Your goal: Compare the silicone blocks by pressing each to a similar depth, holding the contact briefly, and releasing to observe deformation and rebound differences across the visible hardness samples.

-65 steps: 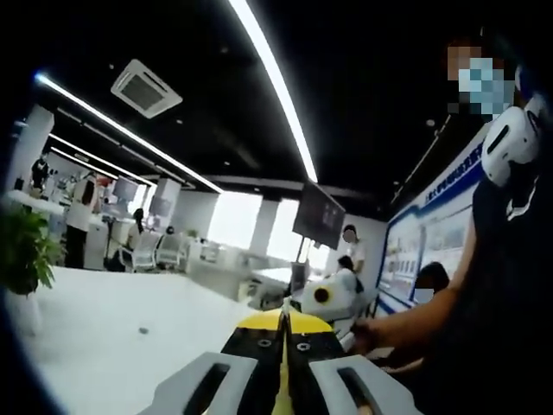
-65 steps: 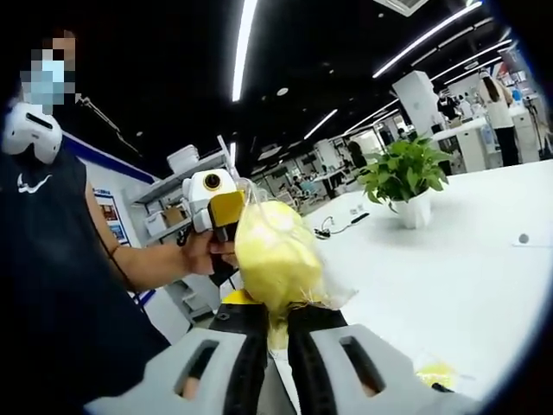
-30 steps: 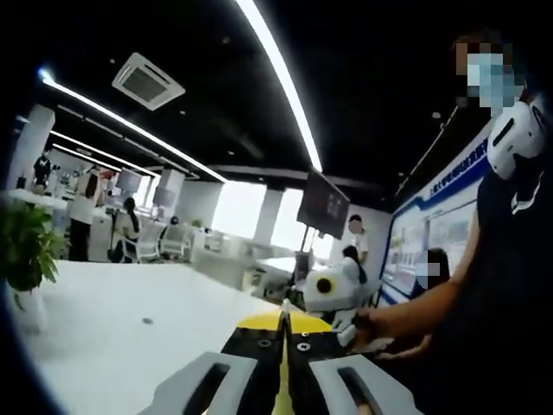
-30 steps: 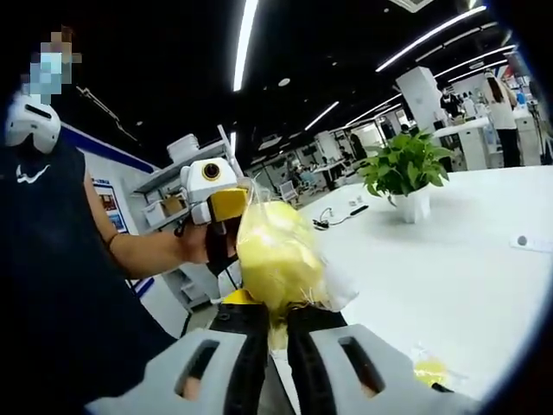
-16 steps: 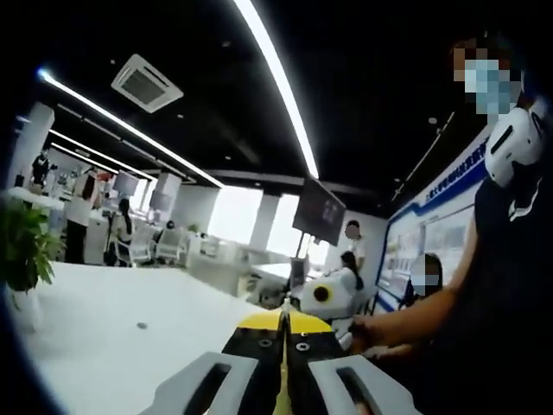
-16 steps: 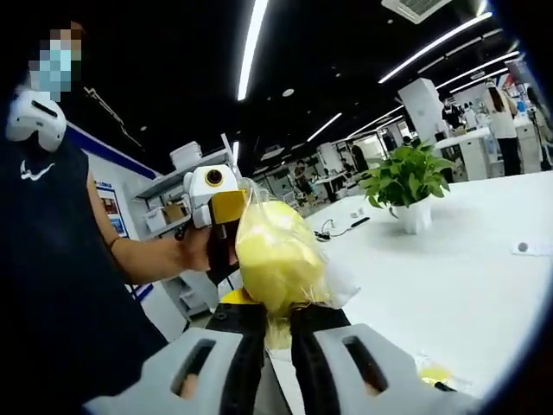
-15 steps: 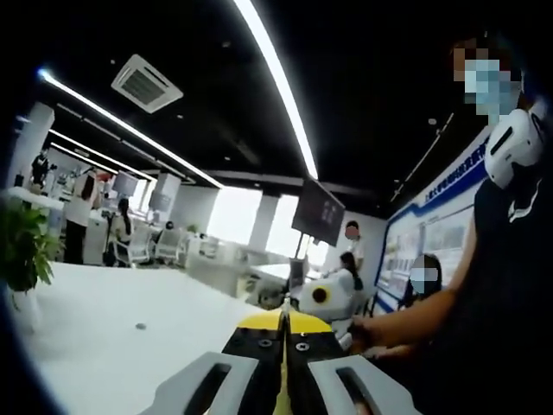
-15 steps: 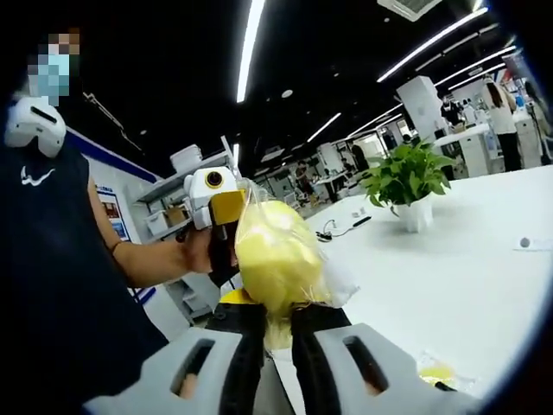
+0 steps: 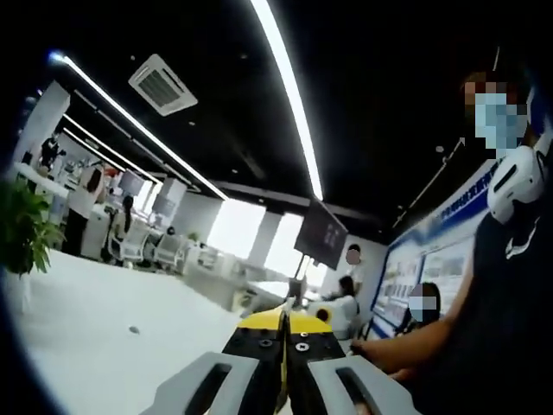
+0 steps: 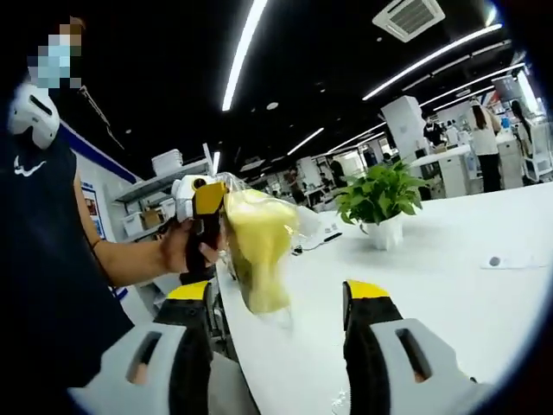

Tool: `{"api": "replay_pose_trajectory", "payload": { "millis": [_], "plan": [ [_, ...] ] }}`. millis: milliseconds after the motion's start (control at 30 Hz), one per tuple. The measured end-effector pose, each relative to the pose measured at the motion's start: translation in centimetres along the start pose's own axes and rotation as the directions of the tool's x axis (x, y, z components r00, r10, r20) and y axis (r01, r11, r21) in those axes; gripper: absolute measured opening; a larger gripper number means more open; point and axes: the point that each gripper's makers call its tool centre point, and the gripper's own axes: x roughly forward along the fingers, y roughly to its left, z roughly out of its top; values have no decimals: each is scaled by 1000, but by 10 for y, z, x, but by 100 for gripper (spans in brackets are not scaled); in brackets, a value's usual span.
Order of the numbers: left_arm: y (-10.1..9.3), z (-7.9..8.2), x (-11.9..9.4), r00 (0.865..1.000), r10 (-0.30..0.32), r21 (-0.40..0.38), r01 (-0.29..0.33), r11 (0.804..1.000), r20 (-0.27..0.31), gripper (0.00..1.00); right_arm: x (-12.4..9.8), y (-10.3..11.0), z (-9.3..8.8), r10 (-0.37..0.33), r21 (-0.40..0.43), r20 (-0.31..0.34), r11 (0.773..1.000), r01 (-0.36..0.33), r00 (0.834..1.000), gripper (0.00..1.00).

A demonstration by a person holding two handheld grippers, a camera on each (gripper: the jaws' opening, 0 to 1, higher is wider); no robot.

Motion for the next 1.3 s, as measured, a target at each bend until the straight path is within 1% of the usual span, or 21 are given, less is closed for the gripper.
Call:
{"api": "replay_pose_trajectory", "payload": {
  "millis": [33,67,133,167,200,233,300,367,400,433,500,567,633,667,700,800,867,933,1033,1133,1300],
  "plan": [
    [0,0,0,1000,3,-1,-3,1000,0,0,-3,-5,1,-27,6,7,1000,27,1000,69],
    [0,0,0,1000,4,-3,-4,1000,1,0,-7,-11,3,-57,11,28,998,57,998,79],
    [0,-1,1,1000,1,-8,-1,1000,-1,0,-13,-22,4,-118,13,44,993,118,992,97],
    [2,-2,2,1000,9,-8,-9,1000,-7,0,-21,-25,3,-136,-21,45,990,137,990,96],
    [4,-4,2,1000,18,-8,-18,1000,-12,0,-24,-28,6,-152,-37,73,987,155,986,97],
    [7,-5,2,1000,24,-16,-24,1000,-13,0,-31,-32,7,-183,-65,88,980,189,979,97],
    [8,-5,2,1000,29,-21,-30,999,-9,0,-42,-34,4,-209,-90,93,972,217,974,97],
    [8,-6,4,1000,20,-46,-20,999,-11,0,-52,-38,-3,-229,-120,79,964,237,970,97],
    [8,-7,5,1000,23,-62,-24,998,-13,0,-59,-42,-8,-248,-158,71,954,256,966,97],
    [10,-7,5,999,30,-72,-31,997,-17,0,-65,-45,-14,-270,-169,55,946,275,961,97],
    [14,-9,5,999,47,-60,-48,997,-21,0,-77,-52,-26,-319,-169,23,933,318,947,97],
    [18,-10,4,998,54,-76,-55,996,-13,0,-88,-55,-33,-347,-177,25,921,346,938,97],
    [22,-10,3,998,66,-90,-66,994,1,0,-101,-61,-47,-400,-199,-17,899,389,916,97],
    [24,-10,2,997,72,-93,-71,993,7,0,-106,-64,-53,-418,-200,-36,893,403,908,97],
    [27,-9,1,997,79,-104,-77,992,17,0,-109,-64,-59,-422,-192,-48,893,407,905,97],
    [34,-10,-2,995,98,-129,-93,987,32,0,-124,-68,-79,-472,-203,-99,871,447,876,97],
    [38,-11,-5,993,109,-148,-102,984,38,0,-129,-67,-85,-482,-211,-96,865,456,871,97],
    [39,-12,-6,993,113,-153,-105,983,44,0,-136,-66,-94,-491,-182,-115,865,468,863,97],
    [42,-14,-6,992,118,-171,-108,979,47,0,-145,-65,-104,-512,-190,-132,854,485,849,97],
    [45,-19,-7,991,121,-183,-111,977,48,0,-150,-64,-109,-517,-177,-138,852,493,845,97],
    [55,-32,-9,990,137,-229,-123,966,46,0,-155,-63,-114,-531,-177,-147,844,506,834,97]
  ]
}}
